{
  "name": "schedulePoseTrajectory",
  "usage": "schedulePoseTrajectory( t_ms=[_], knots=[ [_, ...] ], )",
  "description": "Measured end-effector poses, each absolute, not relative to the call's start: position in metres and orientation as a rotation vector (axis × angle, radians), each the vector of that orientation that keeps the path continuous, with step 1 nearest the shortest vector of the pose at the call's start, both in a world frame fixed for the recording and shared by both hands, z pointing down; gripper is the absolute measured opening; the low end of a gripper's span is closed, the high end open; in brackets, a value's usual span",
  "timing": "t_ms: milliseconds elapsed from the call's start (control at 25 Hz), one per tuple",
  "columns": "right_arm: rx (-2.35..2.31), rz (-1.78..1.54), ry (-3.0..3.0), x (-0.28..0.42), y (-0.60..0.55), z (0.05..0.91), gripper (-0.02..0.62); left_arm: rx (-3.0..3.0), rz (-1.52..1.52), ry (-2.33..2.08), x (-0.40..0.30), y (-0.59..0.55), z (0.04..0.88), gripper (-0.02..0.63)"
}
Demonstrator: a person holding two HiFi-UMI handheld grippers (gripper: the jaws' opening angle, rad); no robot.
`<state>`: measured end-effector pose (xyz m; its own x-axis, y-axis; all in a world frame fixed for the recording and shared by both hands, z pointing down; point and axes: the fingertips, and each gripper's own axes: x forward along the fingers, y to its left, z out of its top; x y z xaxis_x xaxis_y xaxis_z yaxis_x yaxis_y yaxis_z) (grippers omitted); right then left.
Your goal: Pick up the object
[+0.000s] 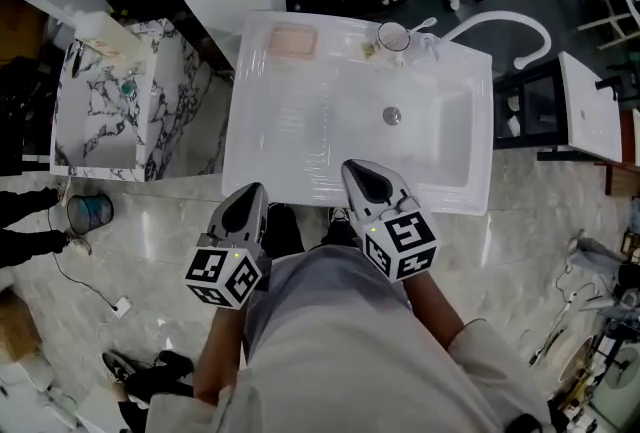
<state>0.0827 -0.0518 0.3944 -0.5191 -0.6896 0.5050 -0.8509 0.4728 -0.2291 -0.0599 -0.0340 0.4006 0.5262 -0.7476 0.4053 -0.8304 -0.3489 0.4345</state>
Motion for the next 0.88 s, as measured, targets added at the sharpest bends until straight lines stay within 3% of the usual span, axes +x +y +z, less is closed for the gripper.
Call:
schedulePoseTrajectory(
  t_ms=[880],
  knots=[
    [1.535,0.522,-2.159,0.014,-0.097,0.403,0.028,2.314,0.26,-0.963,-0.135,-0.083,0.414,0.002]
  ],
)
